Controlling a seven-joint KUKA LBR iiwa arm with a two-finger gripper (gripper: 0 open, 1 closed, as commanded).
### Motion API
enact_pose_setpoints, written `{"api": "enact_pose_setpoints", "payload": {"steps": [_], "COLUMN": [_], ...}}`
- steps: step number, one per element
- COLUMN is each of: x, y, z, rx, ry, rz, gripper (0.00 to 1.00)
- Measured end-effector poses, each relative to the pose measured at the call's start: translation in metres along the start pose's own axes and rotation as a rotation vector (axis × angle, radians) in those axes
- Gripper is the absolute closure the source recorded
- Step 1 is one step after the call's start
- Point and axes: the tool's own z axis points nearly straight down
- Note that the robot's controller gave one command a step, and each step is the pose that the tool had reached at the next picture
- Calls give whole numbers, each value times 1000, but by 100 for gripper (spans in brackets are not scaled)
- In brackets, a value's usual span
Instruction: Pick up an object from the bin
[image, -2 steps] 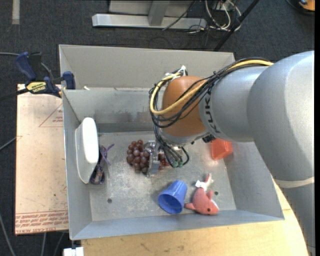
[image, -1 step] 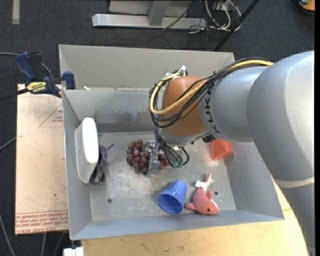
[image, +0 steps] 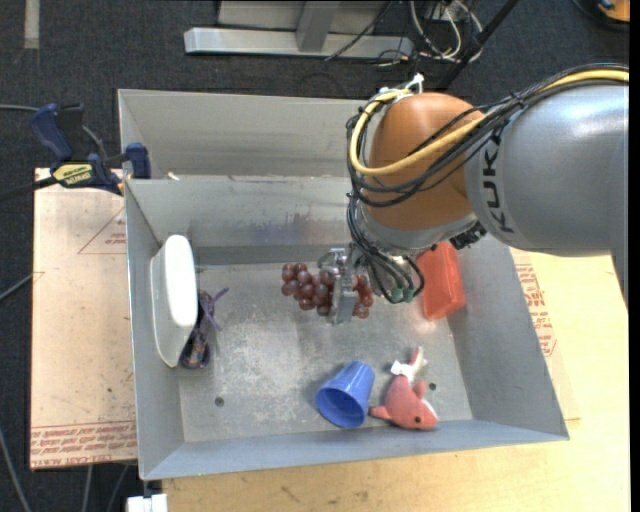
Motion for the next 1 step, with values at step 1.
{"api": "enact_pose_setpoints", "payload": {"steps": [1], "x": [0], "y": [0], "z": [0], "rx": [0], "ry": [0], "rz": [0], "gripper": [100]}}
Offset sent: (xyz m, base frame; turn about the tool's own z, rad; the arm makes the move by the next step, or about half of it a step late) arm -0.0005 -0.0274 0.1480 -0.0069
